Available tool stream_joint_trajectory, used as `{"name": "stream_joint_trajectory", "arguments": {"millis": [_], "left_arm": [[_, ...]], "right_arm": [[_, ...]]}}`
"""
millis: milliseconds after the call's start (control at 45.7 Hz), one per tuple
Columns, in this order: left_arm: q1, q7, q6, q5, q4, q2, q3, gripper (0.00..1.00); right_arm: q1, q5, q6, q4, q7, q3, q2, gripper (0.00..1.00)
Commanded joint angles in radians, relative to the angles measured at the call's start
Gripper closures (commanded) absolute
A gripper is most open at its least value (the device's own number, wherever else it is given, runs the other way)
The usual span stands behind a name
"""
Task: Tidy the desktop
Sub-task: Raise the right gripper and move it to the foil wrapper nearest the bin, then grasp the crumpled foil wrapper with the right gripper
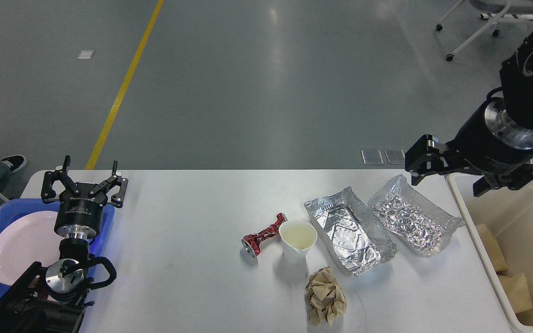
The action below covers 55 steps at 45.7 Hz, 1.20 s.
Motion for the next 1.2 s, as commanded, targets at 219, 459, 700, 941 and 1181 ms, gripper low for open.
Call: {"name": "stream_joint_trajectory", "arguments": {"millis": [219, 459, 700, 941, 1181], "left_arm": [[0.002, 0.0, 0.0, 0.0, 0.0, 0.0, 0.0, 0.04], [0.002, -0.002, 0.0, 0.0, 0.0, 0.0, 0.002, 0.04], [0.0, -0.002, 0.0, 0.0, 0.0, 0.0, 0.0, 0.04], [0.0, 0.0, 0.0, 0.0, 0.0, 0.0, 0.0, 0.04], [0.0, 0.0, 0.0, 0.0, 0.0, 0.0, 0.0, 0.04]], "right_arm": [[-0.541, 0.083, -0.131, -0.338, 0.0, 0.039, -0.133, 0.0], [-0.948, 0.087, -0.145, -0.657, 0.0, 0.281, -0.143, 0.0], [-1.092, 0.123, -0.177, -0.837, 0.0, 0.338, -0.14, 0.0], [-1.243, 0.113, -0.311, -0.956, 0.0, 0.433, -0.114, 0.0], [-1.312, 0.109, -0.326, -1.041, 0.0, 0.521, -0.087, 0.0]]}}
